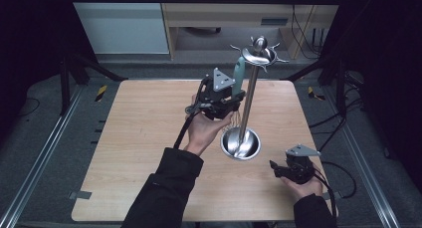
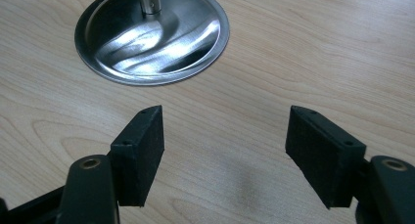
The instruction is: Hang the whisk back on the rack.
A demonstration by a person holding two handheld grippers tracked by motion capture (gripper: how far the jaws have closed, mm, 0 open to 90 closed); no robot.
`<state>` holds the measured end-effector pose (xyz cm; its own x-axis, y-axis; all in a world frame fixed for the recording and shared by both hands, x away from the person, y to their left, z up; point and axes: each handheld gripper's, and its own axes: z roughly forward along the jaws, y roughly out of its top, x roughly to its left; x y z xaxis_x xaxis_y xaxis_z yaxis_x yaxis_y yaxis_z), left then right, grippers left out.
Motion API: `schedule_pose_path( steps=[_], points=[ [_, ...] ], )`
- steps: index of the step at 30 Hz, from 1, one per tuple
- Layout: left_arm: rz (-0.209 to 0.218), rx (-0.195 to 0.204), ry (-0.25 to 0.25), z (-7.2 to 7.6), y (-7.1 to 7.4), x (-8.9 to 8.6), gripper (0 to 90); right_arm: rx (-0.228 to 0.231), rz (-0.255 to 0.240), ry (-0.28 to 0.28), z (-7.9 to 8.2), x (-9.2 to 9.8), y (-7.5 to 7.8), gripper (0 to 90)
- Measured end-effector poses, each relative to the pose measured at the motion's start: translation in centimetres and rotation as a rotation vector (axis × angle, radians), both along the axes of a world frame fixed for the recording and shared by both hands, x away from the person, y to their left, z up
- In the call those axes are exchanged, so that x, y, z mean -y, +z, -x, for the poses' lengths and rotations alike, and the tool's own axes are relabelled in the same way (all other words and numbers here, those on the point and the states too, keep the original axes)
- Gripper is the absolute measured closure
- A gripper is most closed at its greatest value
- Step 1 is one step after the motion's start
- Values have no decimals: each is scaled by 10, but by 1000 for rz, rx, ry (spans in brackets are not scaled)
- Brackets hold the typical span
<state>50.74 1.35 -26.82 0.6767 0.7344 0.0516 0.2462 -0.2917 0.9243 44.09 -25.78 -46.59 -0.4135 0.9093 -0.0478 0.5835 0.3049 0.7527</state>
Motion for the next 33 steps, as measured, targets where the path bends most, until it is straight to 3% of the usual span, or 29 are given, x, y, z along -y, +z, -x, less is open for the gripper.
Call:
schedule_pose_path(
  steps=[11,22,25,27,33],
  points=[
    [-9,7,7,-1,0,-1,673,0,-1,1,0,0,0,306],
    [-5,12,-1,6,-2,-11,545,8,2,2,0,1,0,305],
    [-10,6,-17,9,-5,-17,496,9,4,2,0,1,0,304],
    [12,-3,-31,12,-9,-21,482,7,5,-2,0,1,0,304],
    [0,-13,-41,22,-20,-33,464,8,6,-3,0,1,0,304]
  ],
)
